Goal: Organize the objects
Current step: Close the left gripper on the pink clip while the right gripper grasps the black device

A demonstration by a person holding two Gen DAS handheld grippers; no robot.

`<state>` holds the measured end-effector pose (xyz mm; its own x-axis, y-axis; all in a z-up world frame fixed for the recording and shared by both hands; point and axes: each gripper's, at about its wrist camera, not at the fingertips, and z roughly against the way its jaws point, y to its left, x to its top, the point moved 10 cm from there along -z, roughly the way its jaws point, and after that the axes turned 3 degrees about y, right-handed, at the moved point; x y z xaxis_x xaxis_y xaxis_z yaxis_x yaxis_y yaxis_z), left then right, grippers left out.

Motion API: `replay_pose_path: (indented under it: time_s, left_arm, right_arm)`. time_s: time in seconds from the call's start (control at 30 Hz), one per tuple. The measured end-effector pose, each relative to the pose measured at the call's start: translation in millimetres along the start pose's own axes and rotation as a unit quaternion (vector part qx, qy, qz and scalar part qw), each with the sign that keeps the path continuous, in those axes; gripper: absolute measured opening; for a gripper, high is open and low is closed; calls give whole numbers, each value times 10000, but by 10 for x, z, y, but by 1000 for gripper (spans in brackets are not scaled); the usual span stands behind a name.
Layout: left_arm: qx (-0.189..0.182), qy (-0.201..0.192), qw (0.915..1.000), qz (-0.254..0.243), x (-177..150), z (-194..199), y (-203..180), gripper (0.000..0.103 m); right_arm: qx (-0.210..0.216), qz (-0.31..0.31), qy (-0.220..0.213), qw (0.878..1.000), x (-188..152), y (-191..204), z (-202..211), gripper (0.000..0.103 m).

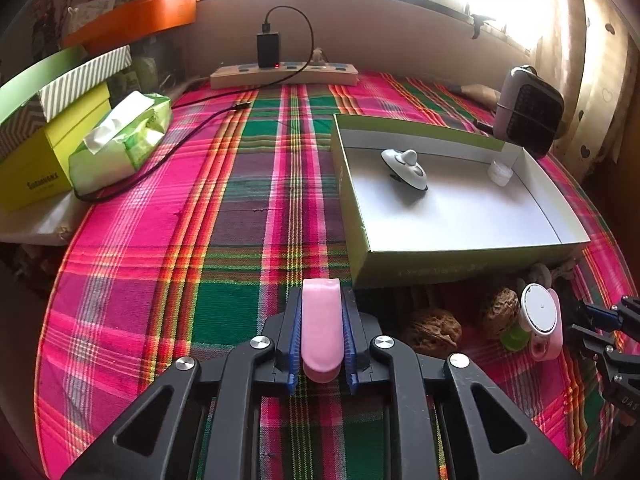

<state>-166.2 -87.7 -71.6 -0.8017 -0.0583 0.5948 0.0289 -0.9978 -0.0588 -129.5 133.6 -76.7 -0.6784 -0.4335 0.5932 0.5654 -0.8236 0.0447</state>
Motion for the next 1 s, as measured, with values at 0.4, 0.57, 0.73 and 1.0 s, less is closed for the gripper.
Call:
replay_pose_path:
  time_s: [0.4, 0.57, 0.73, 1.0]
  left_arm:
    - [-22, 18, 10000, 30, -2, 6, -1, 16]
    - [-48, -12, 10000, 21, -1, 51, -12, 16]
    - [-70, -96, 9999, -14, 39, 137, -29, 16]
    - [-149, -278, 9994, -114, 172, 294, -107, 16]
  right_arm:
    - [-21, -17, 0, 10000, -1, -13, -2, 29]
    - [-91, -53, -30, 9999, 10, -41, 9, 29]
    - [-87, -47, -123, 9999, 55, -38, 89, 29]
    - [-89, -103, -260, 9996, 161, -62, 199, 29]
